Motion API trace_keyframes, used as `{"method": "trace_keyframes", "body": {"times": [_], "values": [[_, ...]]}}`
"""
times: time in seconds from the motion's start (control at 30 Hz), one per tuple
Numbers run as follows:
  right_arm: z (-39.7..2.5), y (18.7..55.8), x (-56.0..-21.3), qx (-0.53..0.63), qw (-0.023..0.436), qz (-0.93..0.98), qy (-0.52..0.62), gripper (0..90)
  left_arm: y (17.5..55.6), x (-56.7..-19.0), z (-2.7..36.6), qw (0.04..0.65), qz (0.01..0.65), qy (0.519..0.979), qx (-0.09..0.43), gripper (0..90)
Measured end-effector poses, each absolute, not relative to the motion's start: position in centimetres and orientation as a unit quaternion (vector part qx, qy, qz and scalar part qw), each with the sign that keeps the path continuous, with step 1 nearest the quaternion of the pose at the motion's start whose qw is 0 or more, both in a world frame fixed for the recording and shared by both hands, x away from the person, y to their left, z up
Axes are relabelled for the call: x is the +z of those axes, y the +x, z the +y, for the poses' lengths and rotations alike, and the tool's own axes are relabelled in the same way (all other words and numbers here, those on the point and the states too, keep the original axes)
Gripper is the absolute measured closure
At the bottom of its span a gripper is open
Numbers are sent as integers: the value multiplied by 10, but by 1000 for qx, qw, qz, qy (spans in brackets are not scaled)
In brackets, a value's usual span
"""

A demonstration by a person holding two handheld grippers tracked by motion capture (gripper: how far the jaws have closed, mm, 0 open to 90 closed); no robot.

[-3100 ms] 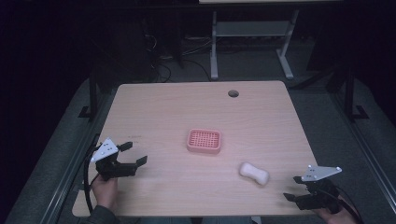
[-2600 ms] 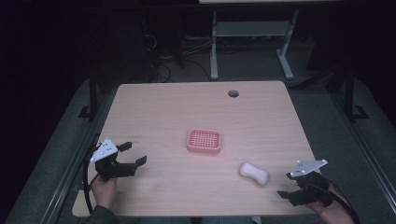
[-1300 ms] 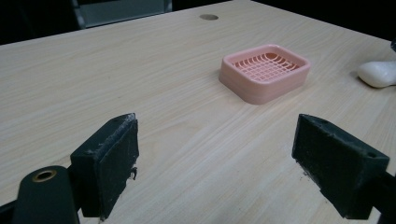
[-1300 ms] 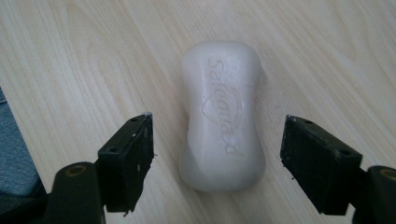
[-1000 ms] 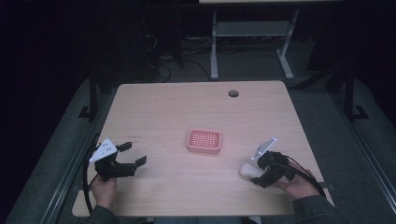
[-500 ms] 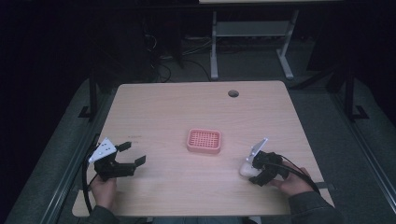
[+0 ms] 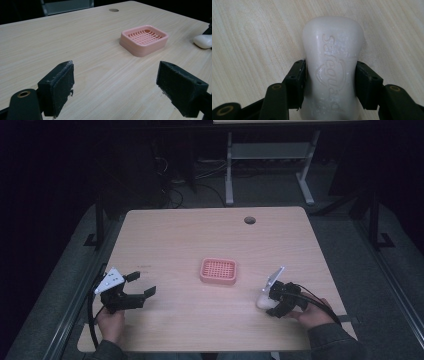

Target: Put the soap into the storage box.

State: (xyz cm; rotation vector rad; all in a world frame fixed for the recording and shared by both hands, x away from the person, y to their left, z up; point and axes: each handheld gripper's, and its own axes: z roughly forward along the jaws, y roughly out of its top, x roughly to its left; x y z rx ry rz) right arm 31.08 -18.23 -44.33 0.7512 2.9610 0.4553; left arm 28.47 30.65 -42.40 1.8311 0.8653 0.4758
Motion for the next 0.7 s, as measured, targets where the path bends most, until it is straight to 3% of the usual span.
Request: {"method": "trace_keyframes", "body": {"times": [0.7], "values": [[-184,306,-437,167,46,960,219,487,285,-424,307,509,363,755,200,141]]}}
